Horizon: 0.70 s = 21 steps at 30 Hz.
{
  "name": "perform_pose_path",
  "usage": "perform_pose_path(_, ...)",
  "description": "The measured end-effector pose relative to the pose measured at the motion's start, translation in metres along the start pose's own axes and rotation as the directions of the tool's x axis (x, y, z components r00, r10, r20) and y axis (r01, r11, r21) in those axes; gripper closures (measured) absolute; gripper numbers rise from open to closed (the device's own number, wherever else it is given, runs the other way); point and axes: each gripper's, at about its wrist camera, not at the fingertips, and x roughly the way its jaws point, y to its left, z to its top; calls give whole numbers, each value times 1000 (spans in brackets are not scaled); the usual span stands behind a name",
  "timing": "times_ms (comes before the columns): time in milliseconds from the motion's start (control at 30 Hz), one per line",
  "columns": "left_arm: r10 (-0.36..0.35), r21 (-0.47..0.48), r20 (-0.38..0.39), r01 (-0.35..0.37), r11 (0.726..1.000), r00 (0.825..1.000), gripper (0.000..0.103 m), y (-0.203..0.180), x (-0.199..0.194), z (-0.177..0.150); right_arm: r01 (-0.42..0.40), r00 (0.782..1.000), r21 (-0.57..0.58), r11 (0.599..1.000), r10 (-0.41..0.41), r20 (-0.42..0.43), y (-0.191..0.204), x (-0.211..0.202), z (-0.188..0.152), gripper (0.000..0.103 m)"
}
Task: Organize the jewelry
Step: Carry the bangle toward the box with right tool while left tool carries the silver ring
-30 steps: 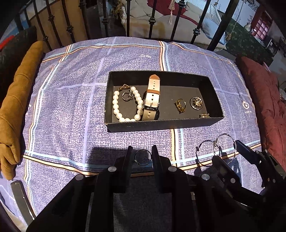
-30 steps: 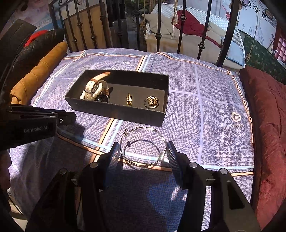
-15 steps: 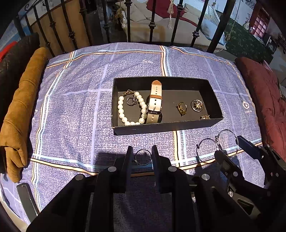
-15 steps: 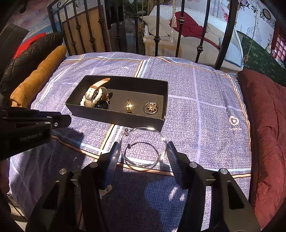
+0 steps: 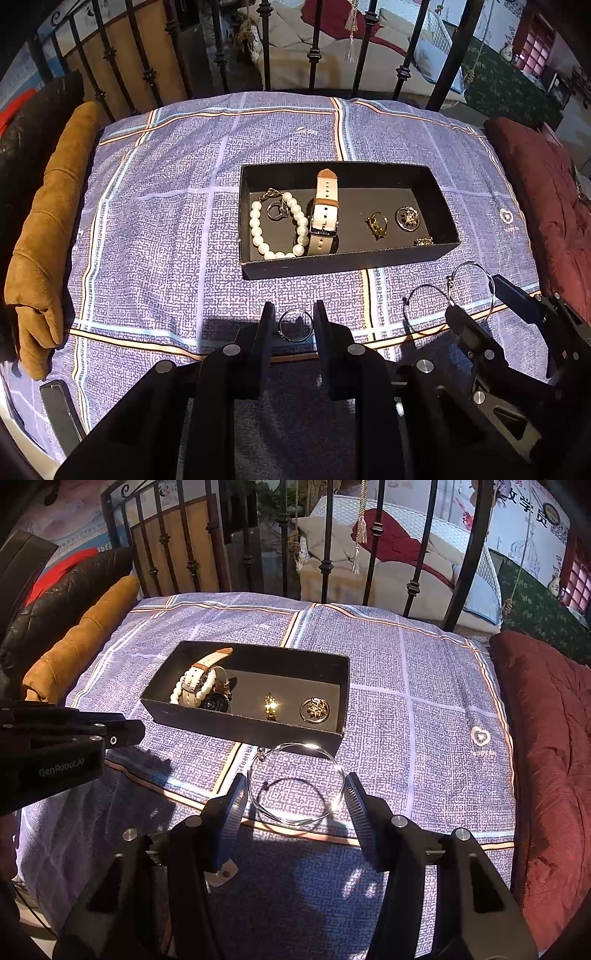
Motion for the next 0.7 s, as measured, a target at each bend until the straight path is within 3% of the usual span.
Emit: perform_pose_path(700,3,25,63,-5,1000,998,82,0,-17,22,-7,997,21,1000,5,79,2,-13,32,48)
